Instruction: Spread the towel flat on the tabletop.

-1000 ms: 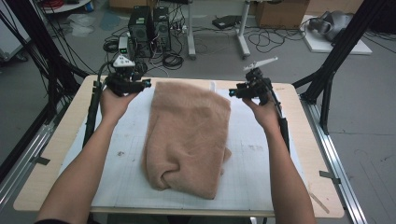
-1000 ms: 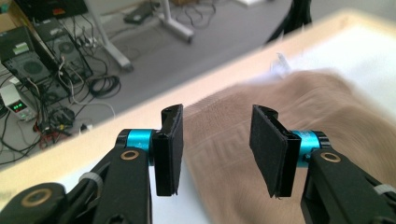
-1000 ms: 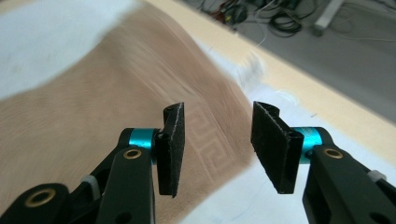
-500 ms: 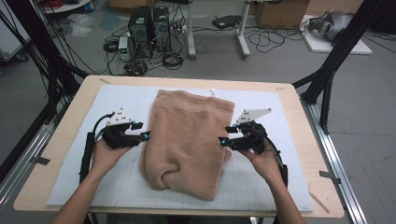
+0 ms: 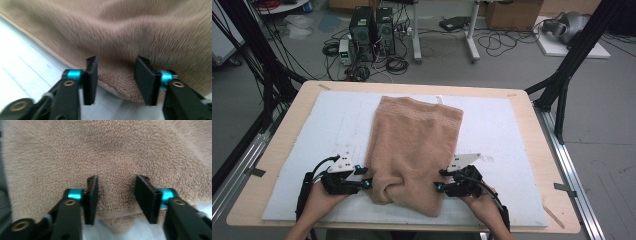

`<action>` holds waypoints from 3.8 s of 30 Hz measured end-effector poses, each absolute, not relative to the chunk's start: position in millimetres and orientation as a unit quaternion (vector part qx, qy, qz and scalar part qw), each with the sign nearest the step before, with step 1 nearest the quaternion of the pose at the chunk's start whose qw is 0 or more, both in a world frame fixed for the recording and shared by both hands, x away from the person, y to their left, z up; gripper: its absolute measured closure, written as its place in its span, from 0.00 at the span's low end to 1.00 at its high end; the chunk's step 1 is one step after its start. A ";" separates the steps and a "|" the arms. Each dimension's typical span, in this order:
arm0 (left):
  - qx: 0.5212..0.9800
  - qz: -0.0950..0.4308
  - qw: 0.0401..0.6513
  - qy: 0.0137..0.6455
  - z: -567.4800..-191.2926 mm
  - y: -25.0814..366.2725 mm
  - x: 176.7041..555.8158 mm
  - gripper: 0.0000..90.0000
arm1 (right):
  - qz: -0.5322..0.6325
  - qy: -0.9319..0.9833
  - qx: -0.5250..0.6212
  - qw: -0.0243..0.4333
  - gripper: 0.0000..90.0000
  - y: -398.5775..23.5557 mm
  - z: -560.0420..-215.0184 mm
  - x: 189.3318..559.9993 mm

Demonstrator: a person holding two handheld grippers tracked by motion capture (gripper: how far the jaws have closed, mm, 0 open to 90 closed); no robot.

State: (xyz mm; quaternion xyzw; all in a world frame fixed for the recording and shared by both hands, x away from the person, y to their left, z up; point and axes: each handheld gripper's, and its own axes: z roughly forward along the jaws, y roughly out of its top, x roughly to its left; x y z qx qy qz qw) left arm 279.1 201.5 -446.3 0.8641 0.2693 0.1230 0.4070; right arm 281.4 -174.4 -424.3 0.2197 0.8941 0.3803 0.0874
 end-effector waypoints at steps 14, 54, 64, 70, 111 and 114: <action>0.839 0.139 0.447 0.277 -424.3 207.6 279.5 0.97 | 0.396 0.887 0.224 0.086 0.85 -183.0 -400.2 287.5; 0.876 0.131 0.409 0.218 -442.8 190.0 259.3 0.93 | 0.356 0.912 0.185 0.082 0.95 -151.6 -435.0 263.3; 0.823 0.174 0.478 0.252 -382.8 219.8 273.9 0.96 | 0.425 0.879 0.195 0.091 0.96 -186.1 -375.4 264.7; 0.812 0.215 0.476 0.261 -350.3 208.1 311.7 0.96 | 0.404 0.871 0.237 0.150 0.96 -210.3 -341.0 305.8; 0.861 0.109 0.419 0.266 -446.8 148.4 328.5 0.72 | 0.358 0.903 0.213 0.106 0.73 -148.6 -431.5 298.4; 0.859 0.121 0.418 0.270 -446.8 142.9 330.1 0.84 | 0.361 0.903 0.210 0.097 0.82 -150.2 -431.0 302.1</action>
